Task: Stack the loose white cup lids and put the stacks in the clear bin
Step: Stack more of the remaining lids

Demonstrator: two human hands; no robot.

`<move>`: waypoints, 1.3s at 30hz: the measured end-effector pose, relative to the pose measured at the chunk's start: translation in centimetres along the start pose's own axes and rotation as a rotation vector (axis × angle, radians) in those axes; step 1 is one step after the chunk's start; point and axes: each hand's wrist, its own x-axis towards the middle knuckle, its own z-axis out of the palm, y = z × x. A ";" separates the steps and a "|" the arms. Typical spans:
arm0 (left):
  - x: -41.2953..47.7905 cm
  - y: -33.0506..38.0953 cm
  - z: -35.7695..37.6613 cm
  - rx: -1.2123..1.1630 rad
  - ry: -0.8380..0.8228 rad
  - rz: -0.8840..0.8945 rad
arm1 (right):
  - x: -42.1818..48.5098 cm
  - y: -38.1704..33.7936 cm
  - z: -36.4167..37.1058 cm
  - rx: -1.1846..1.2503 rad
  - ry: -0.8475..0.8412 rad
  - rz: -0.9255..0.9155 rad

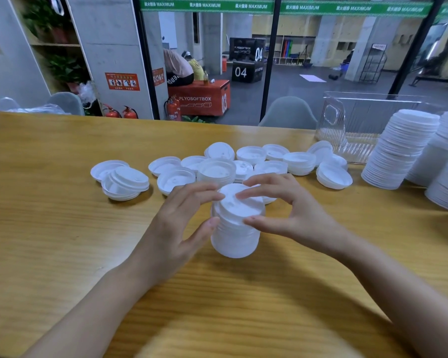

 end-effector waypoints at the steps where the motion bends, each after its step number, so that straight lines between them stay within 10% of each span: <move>1: 0.0 0.0 0.0 0.000 -0.002 -0.001 | 0.0 0.0 0.0 -0.008 0.002 -0.005; 17: 0.0 -0.3 0.1 0.021 0.007 0.008 | 1.1 4.1 -2.1 -0.159 0.302 0.035; 24: 0.0 -0.2 0.1 0.012 0.004 0.003 | 2.3 8.1 0.0 -0.402 0.100 0.221; 39: 0.1 -0.3 0.1 0.005 -0.003 -0.005 | 1.9 7.7 -1.6 0.081 0.301 0.325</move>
